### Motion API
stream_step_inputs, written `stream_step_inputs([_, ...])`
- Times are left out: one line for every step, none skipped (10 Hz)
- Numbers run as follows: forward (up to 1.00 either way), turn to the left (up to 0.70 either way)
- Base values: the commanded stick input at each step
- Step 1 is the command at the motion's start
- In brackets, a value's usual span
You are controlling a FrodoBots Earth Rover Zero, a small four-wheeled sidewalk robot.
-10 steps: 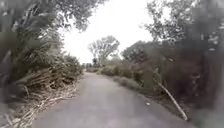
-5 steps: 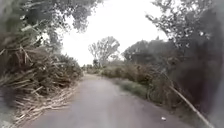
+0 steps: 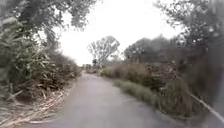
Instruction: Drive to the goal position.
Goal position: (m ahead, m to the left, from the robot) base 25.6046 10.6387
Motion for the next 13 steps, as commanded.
stream_step_inputs([1.00,0.00])
stream_step_inputs([1.00,0.08])
stream_step_inputs([1.00,0.23])
stream_step_inputs([1.00,0.38])
stream_step_inputs([1.00,0.27])
stream_step_inputs([1.00,0.12])
stream_step_inputs([1.00,0.00])
stream_step_inputs([1.00,0.00])
stream_step_inputs([1.00,0.00])
stream_step_inputs([1.00,0.01])
stream_step_inputs([1.00,0.11])
stream_step_inputs([1.00,0.20])
stream_step_inputs([1.00,0.29])
